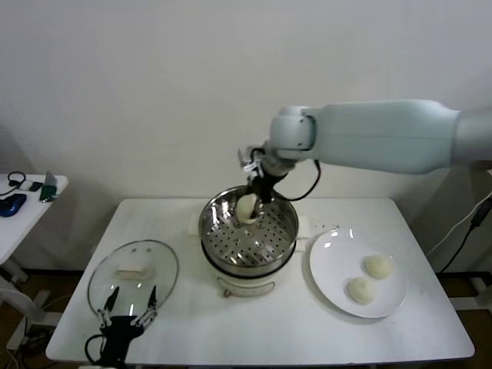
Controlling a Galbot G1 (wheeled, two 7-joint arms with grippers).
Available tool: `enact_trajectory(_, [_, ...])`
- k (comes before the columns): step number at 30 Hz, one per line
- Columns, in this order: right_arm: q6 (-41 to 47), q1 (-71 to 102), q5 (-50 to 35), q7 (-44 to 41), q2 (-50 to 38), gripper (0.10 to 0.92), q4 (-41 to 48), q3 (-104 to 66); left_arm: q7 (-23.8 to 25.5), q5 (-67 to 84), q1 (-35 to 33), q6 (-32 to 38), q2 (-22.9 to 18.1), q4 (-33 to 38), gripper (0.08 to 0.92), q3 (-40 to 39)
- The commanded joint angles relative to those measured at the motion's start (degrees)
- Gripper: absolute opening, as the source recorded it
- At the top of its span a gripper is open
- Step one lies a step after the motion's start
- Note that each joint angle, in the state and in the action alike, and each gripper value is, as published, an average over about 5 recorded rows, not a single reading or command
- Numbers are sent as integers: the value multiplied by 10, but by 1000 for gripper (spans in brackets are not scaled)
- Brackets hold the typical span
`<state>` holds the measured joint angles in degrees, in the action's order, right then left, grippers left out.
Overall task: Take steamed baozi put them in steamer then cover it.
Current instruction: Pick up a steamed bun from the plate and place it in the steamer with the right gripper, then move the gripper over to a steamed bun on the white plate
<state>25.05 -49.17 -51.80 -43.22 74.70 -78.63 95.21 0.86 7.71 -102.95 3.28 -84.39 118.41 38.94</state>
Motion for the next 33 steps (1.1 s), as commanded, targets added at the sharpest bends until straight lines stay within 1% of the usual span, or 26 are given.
enact_trajectory(1, [13, 117, 25, 25, 102, 643, 91, -4, -1, 0, -11, 3, -2, 5, 823, 0])
enact_trajectory(9, [1, 146, 43, 34, 119, 645, 149, -7, -3, -1, -15, 3, -6, 10, 823, 0])
enact_trajectory(17, [-4, 134, 42, 29, 114, 648, 149, -13, -5, -1, -19, 8, -5, 9, 823, -1])
enact_trajectory(19, [-7, 127, 42, 25, 109, 670, 141, -12, -5, -1, -19, 9, -5, 10, 823, -1])
enact_trajectory(22, [-13, 113, 43, 21, 96, 735, 124, -12, -5, -2, -20, 9, -4, 12, 823, -1])
enact_trajectory(26, [-30, 68, 48, 0, 52, 809, 94, -14, -5, -4, -20, 10, -4, 16, 823, -1])
enact_trajectory(29, [-53, 17, 54, -34, -5, 821, 65, -8, -4, -5, -21, 8, -4, 20, 823, -2])
enact_trajectory(33, [-90, -63, 83, -93, -124, 823, 3, 42, -3, -9, -20, 7, -6, 25, 823, -2])
